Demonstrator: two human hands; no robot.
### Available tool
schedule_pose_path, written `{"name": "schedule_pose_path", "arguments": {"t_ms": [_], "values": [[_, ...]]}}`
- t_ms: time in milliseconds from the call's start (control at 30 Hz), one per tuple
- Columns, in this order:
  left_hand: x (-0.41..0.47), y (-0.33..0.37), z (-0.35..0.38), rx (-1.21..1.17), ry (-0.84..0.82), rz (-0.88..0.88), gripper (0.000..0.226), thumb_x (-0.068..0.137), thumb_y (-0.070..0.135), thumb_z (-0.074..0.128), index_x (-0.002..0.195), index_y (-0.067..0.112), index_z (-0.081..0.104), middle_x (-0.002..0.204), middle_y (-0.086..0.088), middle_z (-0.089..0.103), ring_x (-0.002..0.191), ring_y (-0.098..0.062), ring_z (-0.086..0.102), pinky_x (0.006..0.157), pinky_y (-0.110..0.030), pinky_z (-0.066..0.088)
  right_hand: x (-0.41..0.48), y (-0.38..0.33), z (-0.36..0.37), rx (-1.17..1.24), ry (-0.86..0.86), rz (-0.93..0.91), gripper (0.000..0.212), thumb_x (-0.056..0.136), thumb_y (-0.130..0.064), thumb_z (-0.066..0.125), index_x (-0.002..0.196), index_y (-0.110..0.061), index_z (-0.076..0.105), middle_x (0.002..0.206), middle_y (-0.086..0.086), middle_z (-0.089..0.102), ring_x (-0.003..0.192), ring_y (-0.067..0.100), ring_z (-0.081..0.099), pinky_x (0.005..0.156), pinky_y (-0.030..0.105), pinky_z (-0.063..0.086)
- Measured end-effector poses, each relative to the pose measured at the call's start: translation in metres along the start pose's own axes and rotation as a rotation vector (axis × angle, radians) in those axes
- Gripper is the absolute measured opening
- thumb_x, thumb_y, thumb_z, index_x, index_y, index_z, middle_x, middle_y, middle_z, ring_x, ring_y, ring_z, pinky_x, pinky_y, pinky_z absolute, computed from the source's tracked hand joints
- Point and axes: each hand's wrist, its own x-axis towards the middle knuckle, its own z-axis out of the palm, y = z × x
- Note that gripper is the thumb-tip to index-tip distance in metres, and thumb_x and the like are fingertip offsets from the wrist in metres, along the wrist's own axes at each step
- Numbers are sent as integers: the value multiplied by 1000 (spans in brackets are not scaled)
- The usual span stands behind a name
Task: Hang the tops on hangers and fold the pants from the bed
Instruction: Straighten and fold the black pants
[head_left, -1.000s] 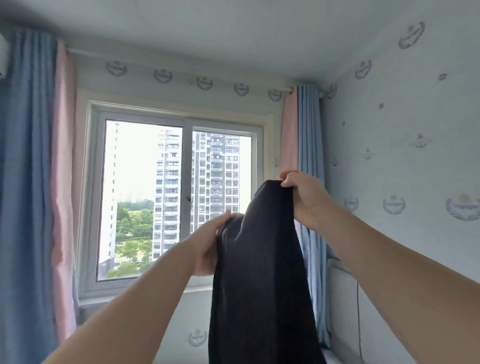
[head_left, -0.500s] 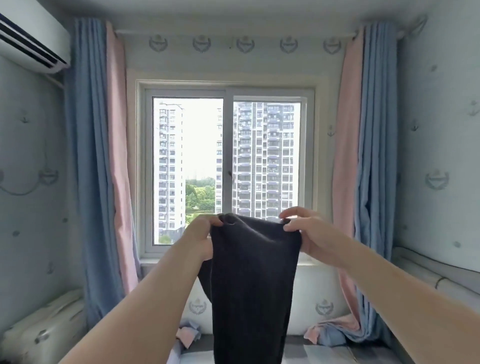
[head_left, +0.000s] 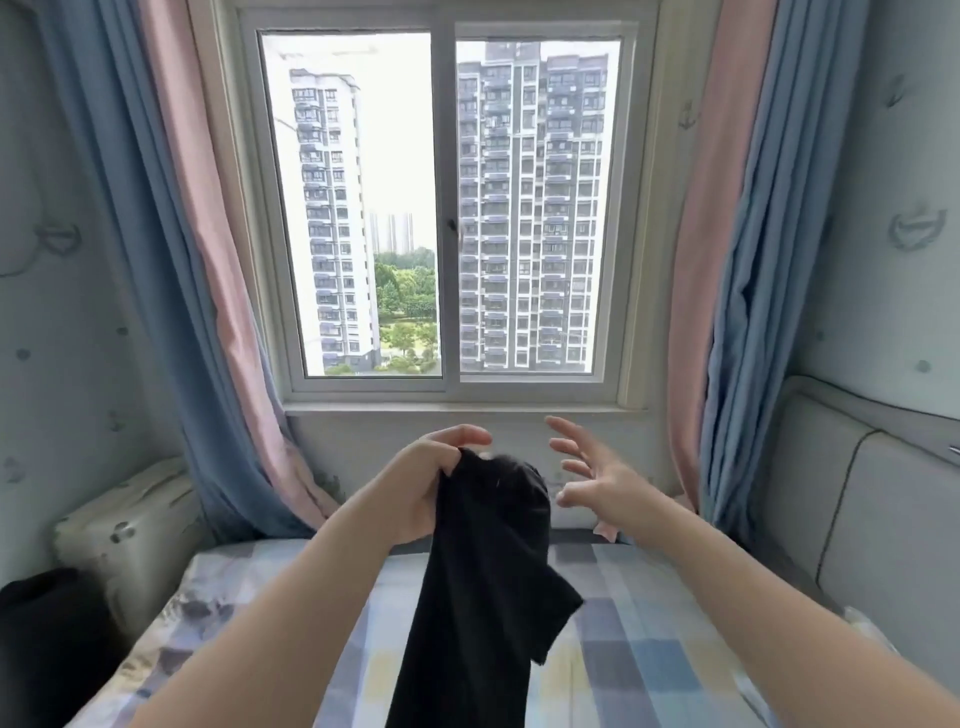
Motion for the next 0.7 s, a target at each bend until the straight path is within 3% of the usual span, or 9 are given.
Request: {"name": "schedule_pose_path", "arguments": {"t_ms": [67,133,200,300,400,467,567,700], "values": [[-11,-16,2,-25,-132,-38,44,64,-9,38,85,12,70,73,-7,60,61,-22,60,53,-27,52,-14,15,14,-84,-142,-6,88,80,-3,61,145,-56,35,157,-14,27,143,10,25,114,39,32],[-20,-31,1,-51,-208,-61,43,65,-10,35,85,11,66,73,-6,57,60,-19,58,52,-25,50,-28,31,29,-106,-291,60,80,78,-8,61,142,-53,45,159,-22,24,146,5,22,119,38,26],[-26,-45,-4,-83,-203,-57,43,63,-10,35,83,12,65,71,-4,54,58,-18,55,52,-24,49,-44,51,42,-75,-420,168,64,82,-11,64,138,-42,57,154,-23,39,143,4,34,119,40,30],[-33,-66,-14,-130,-127,-42,44,56,-8,34,78,14,65,68,-3,51,55,-17,51,52,-24,47,-72,88,58,-36,-532,318,47,91,-17,64,136,-29,60,137,-15,61,131,7,52,118,43,32],[-37,-87,-22,-161,-65,-43,44,53,-7,35,77,14,66,67,-2,50,53,-17,50,53,-24,47,-99,123,75,64,-579,438,54,89,-24,70,140,-28,52,139,-10,60,132,10,52,118,42,32],[-39,-98,-23,-159,-59,-49,46,53,-6,35,78,14,67,67,-2,50,53,-17,48,53,-25,46,-116,138,90,142,-620,479,62,86,-27,73,141,-38,47,138,-16,60,130,6,53,113,32,37],[-40,-111,-23,-151,-69,-65,47,53,-5,35,81,15,67,67,-1,49,54,-16,46,55,-24,45,-133,152,113,156,-618,511,48,85,-30,74,126,-49,55,129,-22,64,120,0,59,99,20,45],[-42,-120,-24,-104,-36,-97,49,53,-7,36,84,14,67,70,-3,53,57,-17,51,55,-24,48,-137,168,122,136,-349,514,21,94,-33,65,114,-36,66,111,-16,73,102,3,69,82,21,55]]}}
